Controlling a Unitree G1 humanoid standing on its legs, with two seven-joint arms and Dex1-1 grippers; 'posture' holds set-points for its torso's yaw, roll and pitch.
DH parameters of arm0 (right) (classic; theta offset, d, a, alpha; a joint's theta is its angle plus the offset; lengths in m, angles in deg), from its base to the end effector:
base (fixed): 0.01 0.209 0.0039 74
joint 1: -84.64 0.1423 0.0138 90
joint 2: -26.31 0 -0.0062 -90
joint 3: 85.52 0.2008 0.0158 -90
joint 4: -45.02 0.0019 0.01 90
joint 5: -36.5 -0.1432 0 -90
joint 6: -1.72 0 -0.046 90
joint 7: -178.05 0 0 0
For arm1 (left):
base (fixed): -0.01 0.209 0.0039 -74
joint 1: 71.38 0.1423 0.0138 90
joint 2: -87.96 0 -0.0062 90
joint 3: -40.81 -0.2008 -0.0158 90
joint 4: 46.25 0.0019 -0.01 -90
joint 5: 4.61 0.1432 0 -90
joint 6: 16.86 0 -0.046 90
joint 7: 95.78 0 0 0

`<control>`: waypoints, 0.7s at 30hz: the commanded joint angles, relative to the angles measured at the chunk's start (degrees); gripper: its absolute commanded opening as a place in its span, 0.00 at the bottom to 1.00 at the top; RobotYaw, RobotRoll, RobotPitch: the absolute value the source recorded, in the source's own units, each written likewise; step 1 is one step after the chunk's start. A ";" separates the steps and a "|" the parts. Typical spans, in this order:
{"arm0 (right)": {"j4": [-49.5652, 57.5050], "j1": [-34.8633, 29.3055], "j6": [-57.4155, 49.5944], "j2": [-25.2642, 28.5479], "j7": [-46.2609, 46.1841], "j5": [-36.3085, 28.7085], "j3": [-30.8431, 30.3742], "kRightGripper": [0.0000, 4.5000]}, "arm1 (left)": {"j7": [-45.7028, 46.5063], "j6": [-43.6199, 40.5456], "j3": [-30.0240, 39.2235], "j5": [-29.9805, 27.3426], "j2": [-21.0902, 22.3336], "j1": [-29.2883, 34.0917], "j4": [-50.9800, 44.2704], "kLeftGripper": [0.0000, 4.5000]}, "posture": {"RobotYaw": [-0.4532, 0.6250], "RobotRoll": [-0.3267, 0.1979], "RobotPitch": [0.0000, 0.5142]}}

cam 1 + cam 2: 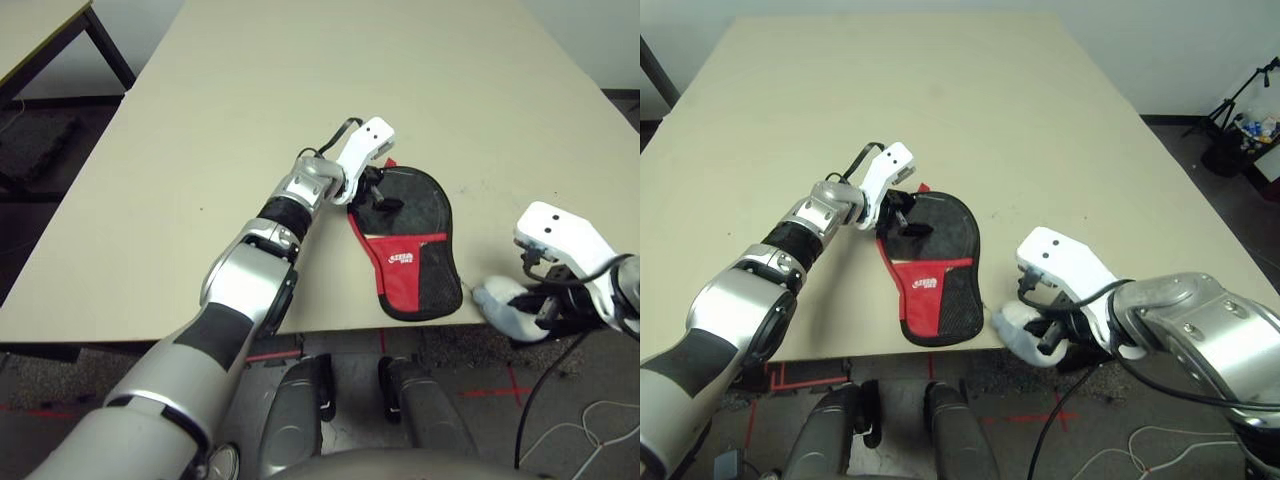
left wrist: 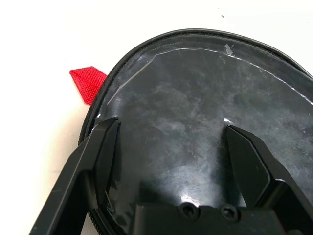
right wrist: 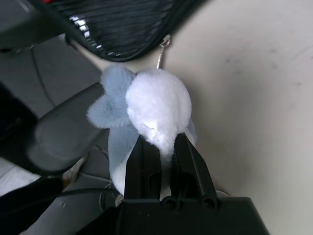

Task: Store the ping-pong paddle in its case and zip it.

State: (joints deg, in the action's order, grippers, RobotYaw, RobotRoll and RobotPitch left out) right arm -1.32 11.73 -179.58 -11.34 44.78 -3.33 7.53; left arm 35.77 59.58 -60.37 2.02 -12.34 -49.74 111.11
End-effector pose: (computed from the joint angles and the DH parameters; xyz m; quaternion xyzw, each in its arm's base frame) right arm 0.1799 -0.2480 0.2198 -0.2239 0.4678 0.3477 0.7811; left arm 0.3908 0.0892 0.1514 0.1955 0.2041 -0.4740 0.8339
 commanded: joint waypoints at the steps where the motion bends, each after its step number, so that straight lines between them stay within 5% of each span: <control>1: -1.07 0.62 -1.20 0.10 -2.79 -2.54 -0.32 0.01 | 1.35 -1.06 -0.52 1.44 -0.42 1.34 3.02 1.00 | 0.20 0.62 0.35; 4: -3.80 3.63 -1.20 -1.43 -4.16 -3.67 -0.64 0.01 | 1.76 -0.75 0.33 0.94 -0.05 1.03 2.56 1.00 | 0.21 0.62 0.33; 13: -23.12 16.51 3.38 5.48 6.07 -7.41 0.65 0.68 | -8.47 -16.15 7.76 -8.94 8.19 2.72 -14.93 1.00 | 0.28 0.62 0.27; 18: -38.49 20.68 13.08 -0.13 0.82 0.27 1.60 1.00 | 4.51 -17.89 19.15 -14.29 14.54 5.56 -23.03 1.00 | 0.32 0.62 0.25; 21: -46.90 21.91 22.36 -8.38 -7.56 6.53 3.52 1.00 | 13.26 -12.96 24.91 -15.80 16.74 8.39 -24.61 1.00 | 0.34 0.62 0.25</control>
State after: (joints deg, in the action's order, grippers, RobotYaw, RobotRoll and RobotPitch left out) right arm -43.93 33.08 -162.62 -16.66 41.99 -0.54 9.48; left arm 44.56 44.09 -37.84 -13.17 3.87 -43.93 86.96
